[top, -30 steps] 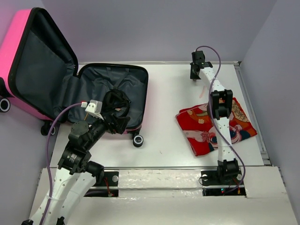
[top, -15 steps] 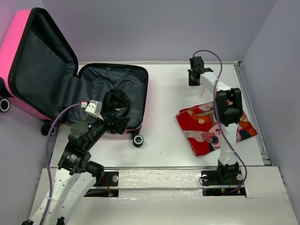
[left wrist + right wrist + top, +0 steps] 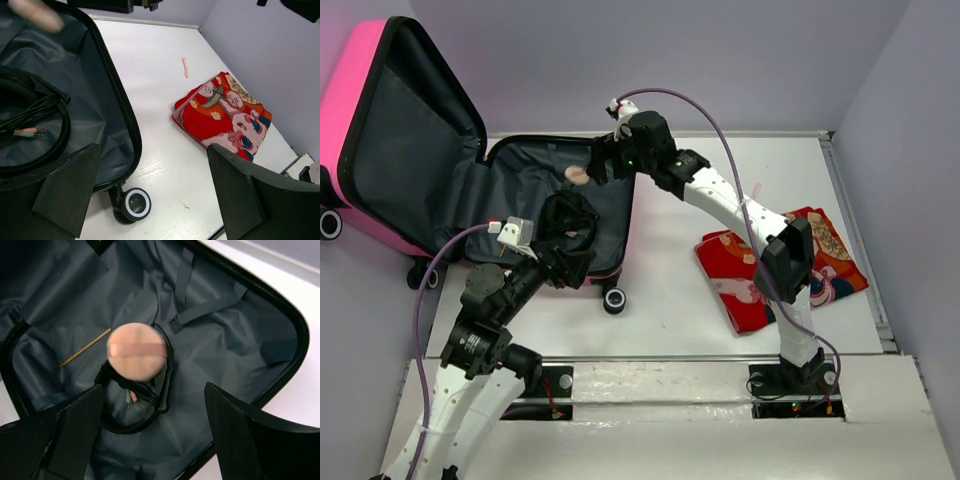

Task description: Pack the luggage

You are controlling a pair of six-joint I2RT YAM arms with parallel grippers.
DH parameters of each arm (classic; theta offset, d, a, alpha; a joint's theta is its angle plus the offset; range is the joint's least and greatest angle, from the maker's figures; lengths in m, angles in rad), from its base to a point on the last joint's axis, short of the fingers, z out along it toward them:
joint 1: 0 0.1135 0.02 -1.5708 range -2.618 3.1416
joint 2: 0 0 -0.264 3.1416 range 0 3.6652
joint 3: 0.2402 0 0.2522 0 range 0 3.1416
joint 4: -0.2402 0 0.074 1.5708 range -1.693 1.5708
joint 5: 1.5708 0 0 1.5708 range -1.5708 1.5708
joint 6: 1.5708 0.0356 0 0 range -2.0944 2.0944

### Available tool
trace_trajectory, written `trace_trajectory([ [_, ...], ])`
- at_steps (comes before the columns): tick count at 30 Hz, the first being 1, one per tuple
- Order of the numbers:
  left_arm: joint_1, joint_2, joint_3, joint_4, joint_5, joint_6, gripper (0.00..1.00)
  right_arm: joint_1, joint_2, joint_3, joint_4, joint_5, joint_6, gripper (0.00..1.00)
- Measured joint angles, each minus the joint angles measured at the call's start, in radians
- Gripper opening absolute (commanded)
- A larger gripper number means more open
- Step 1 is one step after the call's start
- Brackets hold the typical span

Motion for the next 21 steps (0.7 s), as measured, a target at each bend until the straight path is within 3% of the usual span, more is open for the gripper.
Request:
trace_trajectory([
  [3, -0.001, -0.009, 0.0, 0.0, 0.0, 0.0, 0.99, -0.017, 0.009, -0.021, -0.01, -0.025, 0.023, 0.89],
  [7, -0.011, -0.02, 0.0, 0.0, -0.002, 0.0, 0.99, -0.127, -0.053, -0.19, 0.0, -0.023, 0.061, 0.82],
  [9, -0.024, -0.026, 0.0, -0.001, -0.004, 0.0, 0.99, -0.214, -0.096, -0.306, 0.004, 0.002, 0.077, 0.75],
  [13, -0.049, -0.04, 0.0, -0.002, -0.011, 0.0, 0.99, -0.438, -0.178, -0.524, -0.006, 0.124, 0.113, 0.73],
  [18, -0.069, -0.045, 0.0, -0.002, -0.024, 0.0, 0.99, -0.611, -0.159, -0.592, -0.034, 0.218, 0.134, 0.74],
  [21, -0.079, -0.045, 0.0, -0.003, -0.029, 0.0, 0.99, -0.624, -0.121, -0.582, -0.051, 0.266, 0.134, 0.72],
])
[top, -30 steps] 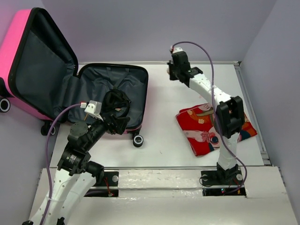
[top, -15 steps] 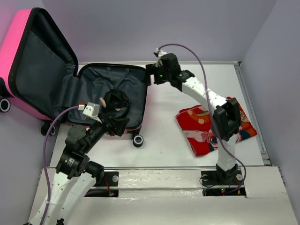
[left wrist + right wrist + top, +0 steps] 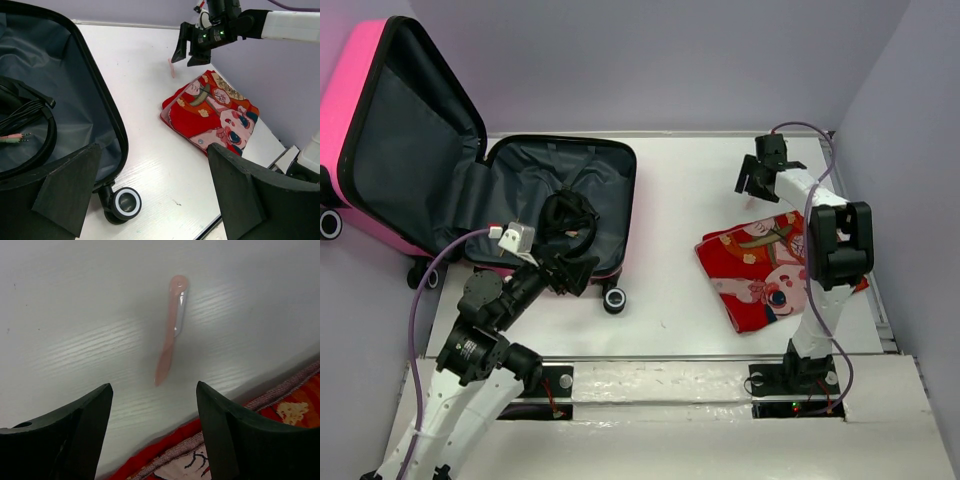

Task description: Pack the luggage

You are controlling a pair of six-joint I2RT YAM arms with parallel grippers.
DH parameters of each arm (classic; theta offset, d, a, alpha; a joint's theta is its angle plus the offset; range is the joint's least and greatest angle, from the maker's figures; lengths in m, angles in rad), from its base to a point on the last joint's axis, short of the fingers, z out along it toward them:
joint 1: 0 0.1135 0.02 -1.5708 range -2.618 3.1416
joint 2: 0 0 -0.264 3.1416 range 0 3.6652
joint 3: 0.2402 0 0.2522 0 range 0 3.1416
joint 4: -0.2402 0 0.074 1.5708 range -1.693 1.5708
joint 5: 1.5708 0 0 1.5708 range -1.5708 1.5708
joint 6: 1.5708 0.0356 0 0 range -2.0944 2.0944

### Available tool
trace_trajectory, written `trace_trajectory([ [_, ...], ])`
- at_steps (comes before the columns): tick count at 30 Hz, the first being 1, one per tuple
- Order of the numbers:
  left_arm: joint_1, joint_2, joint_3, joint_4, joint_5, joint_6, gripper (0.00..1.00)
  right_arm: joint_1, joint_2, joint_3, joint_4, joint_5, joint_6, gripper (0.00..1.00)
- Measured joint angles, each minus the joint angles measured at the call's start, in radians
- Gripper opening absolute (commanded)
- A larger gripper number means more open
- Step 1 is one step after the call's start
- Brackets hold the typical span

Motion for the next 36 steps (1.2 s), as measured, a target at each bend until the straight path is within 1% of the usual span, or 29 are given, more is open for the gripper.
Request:
trace_trajectory([
  [1, -0.001, 0.0, 0.0, 0.0, -0.001, 0.0, 0.99, 0.002, 0.011, 0.009, -0.011, 0.012, 0.0, 0.71],
  [4, -0.003, 0.0, 0.0, -0.001, -0.002, 0.0, 0.99, 0.013, 0.084, 0.051, -0.031, 0.034, 0.0, 0.66],
  [8, -0.007, 0.0, 0.0, -0.004, -0.005, 0.0, 0.99, 0.011, 0.16, 0.101, -0.062, 0.033, -0.002, 0.6],
  [10, -0.007, 0.0, 0.0, -0.004, -0.005, 0.0, 0.99, 0.005, 0.2, 0.14, -0.081, 0.034, -0.005, 0.56],
  [11, -0.007, 0.0, 0.0, -0.005, -0.005, 0.0, 0.99, 0.004, 0.211, 0.163, -0.093, 0.033, -0.005, 0.5],
  [13, -0.008, 0.0, 0.0, -0.005, -0.005, 0.0, 0.99, 0.003, 0.232, 0.198, -0.1, 0.034, -0.006, 0.46],
  [14, -0.008, 0.0, 0.0, -0.005, -0.005, 0.0, 0.99, 0.004, 0.242, 0.212, -0.102, 0.034, -0.008, 0.37],
  [16, -0.008, 0.0, 0.0, -0.005, -0.005, 0.0, 0.99, 0.004, 0.254, 0.225, -0.107, 0.035, -0.013, 0.27],
  [17, -0.008, 0.0, 0.0, -0.005, -0.005, 0.0, 0.99, 0.003, 0.259, 0.233, -0.111, 0.035, -0.014, 0.19],
  [20, -0.008, 0.0, 0.0, -0.005, -0.005, 0.0, 0.99, -0.001, 0.263, 0.238, -0.112, 0.033, -0.014, 0.07],
  [25, -0.008, 0.0, 0.0, -0.005, -0.005, 0.0, 0.99, -0.005, 0.256, 0.227, -0.105, 0.026, -0.012, 0.07],
  [27, -0.008, 0.0, 0.0, -0.005, -0.005, 0.0, 0.99, -0.006, 0.224, 0.168, -0.058, 0.012, -0.013, 0.07],
  [32, -0.008, 0.0, 0.0, -0.005, -0.005, 0.0, 0.99, 0.02, 0.093, 0.023, -0.025, -0.026, -0.021, 0.07],
  [36, -0.008, 0.0, 0.0, -0.005, -0.005, 0.0, 0.99, 0.1, -0.019, 0.002, 0.017, -0.062, -0.024, 0.07],
])
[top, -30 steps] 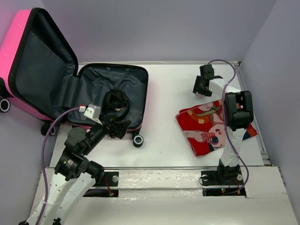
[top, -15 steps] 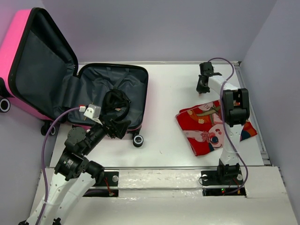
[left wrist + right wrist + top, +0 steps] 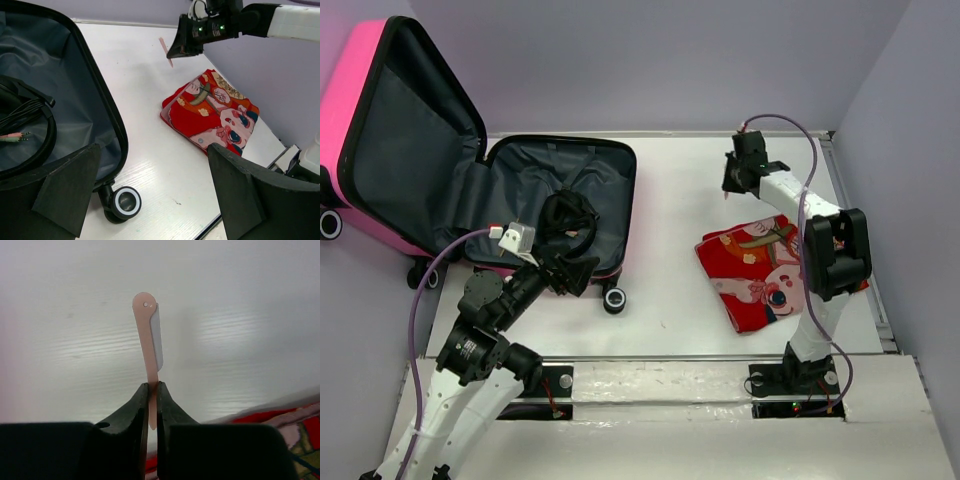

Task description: Pack the luggage

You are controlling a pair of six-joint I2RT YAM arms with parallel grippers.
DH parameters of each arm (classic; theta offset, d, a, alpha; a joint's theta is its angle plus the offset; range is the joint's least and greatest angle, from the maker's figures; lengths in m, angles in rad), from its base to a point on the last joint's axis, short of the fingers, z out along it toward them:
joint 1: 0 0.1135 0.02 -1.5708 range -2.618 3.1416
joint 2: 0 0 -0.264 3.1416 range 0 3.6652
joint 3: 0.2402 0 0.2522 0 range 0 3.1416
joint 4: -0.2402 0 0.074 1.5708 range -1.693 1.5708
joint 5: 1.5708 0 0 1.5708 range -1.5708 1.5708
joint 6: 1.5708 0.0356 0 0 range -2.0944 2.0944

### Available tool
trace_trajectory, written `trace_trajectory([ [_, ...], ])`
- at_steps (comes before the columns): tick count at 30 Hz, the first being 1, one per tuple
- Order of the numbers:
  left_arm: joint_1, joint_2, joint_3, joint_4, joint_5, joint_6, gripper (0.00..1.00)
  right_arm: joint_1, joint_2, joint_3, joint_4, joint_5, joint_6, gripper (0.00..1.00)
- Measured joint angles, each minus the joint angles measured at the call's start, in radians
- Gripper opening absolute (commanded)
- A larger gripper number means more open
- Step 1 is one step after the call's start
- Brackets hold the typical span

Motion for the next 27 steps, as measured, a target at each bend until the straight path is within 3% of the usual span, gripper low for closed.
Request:
trace_trajectory([
  [7, 0.002, 0.001, 0.0, 0.0, -0.017, 0.0, 0.99, 0.274, -0.064, 0.129, 0.06, -0.078, 0.007, 0.07],
  [9, 0.005, 0.001, 0.0, -0.001, -0.023, 0.0, 0.99, 0.363, -0.033, 0.218, 0.056, -0.129, 0.024, 0.45],
  [12, 0.01, 0.001, 0.0, -0.003, -0.027, -0.001, 0.99, 0.459, 0.049, 0.366, 0.087, -0.218, 0.048, 0.92],
  [15, 0.014, 0.001, 0.0, -0.006, -0.029, -0.001, 0.99, 0.515, 0.114, 0.445, 0.101, -0.309, 0.066, 0.92],
  [19, 0.015, 0.0, 0.0, -0.006, -0.03, -0.001, 0.99, 0.481, 0.063, 0.327, 0.103, -0.307, 0.086, 0.85],
  [23, 0.004, -0.013, 0.0, -0.006, -0.034, -0.001, 0.99, 0.335, -0.159, -0.049, 0.102, -0.222, 0.119, 0.77],
  [25, -0.007, -0.019, 0.0, -0.007, -0.038, -0.001, 0.99, 0.226, -0.323, -0.273, 0.097, -0.121, 0.156, 0.61],
  [27, -0.019, -0.022, 0.0, -0.007, -0.04, -0.001, 0.99, 0.176, -0.45, -0.422, 0.063, -0.042, 0.185, 0.58],
])
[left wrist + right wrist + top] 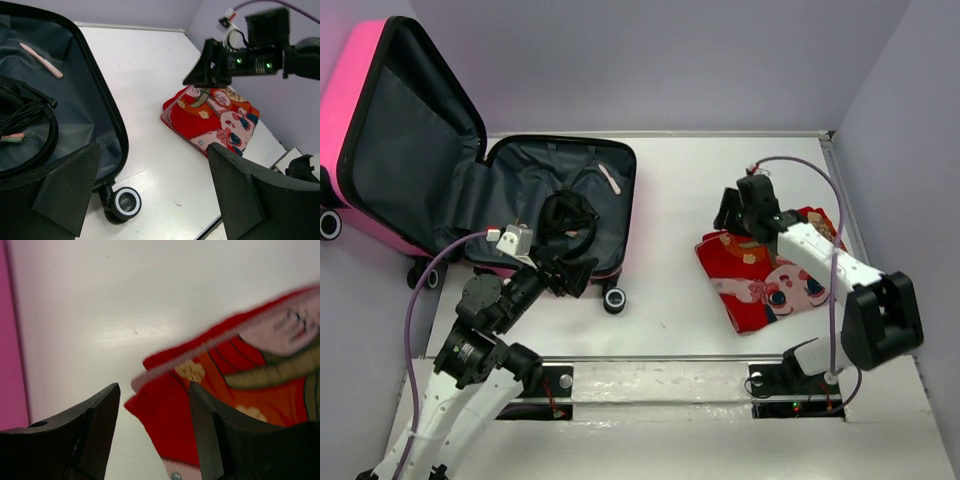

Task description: Pack the luggage

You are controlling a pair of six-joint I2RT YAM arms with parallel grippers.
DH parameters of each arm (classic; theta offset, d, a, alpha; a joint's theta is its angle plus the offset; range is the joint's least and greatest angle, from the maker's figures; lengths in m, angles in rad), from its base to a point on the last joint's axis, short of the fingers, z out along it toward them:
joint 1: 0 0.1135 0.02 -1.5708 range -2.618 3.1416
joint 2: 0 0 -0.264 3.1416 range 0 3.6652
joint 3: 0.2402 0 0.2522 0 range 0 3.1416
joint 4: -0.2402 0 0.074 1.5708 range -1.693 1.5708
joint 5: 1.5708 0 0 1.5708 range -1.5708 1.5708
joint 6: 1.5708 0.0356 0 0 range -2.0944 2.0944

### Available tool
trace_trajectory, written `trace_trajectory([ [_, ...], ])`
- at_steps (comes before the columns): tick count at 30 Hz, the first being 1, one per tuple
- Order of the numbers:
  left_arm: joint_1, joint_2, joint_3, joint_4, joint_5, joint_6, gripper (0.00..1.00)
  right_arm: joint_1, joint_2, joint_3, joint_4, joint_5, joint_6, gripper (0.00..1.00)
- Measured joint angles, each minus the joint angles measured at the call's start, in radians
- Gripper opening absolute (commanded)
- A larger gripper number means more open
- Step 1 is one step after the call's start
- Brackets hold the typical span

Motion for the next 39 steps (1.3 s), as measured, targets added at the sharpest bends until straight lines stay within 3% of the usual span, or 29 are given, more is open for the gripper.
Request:
trace_trajectory([
  [7, -0.048, -0.002, 0.0, -0.001, -0.015, 0.0, 0.99, 0.037, -0.238, -0.304, -0.127, 0.136, 0.128, 0.51],
  [11, -0.06, -0.01, 0.0, -0.003, -0.024, -0.003, 0.99, 0.036, -0.211, -0.357, -0.164, 0.131, 0.168, 0.49],
  [15, -0.065, -0.01, 0.0, -0.004, -0.032, -0.008, 0.99, 0.036, -0.082, -0.344, -0.114, 0.079, 0.176, 0.47],
  [19, -0.066, 0.018, 0.0, -0.003, -0.031, -0.016, 0.99, 0.035, 0.094, -0.181, -0.067, 0.008, 0.18, 0.47],
  [22, -0.066, 0.088, 0.008, -0.001, -0.022, -0.024, 0.99, 0.035, 0.319, 0.067, 0.006, -0.042, 0.195, 0.51],
  [25, -0.066, 0.172, 0.014, 0.001, 0.001, -0.044, 0.99, 0.035, 0.478, 0.27, 0.074, -0.051, 0.204, 0.59],
  [28, -0.066, 0.219, 0.016, 0.014, 0.033, -0.075, 0.99, 0.036, 0.513, 0.342, 0.105, -0.05, 0.203, 0.72],
  [31, -0.066, 0.248, 0.021, 0.035, 0.055, -0.101, 0.99, 0.036, 0.431, 0.299, 0.119, -0.034, 0.189, 0.85],
  [34, -0.066, 0.272, 0.027, 0.068, 0.072, -0.118, 0.99, 0.035, 0.274, 0.172, 0.13, -0.002, 0.176, 0.86],
  [39, -0.067, 0.301, 0.038, 0.103, 0.08, -0.124, 0.99, -0.02, -0.127, -0.203, 0.156, 0.05, 0.183, 0.9],
])
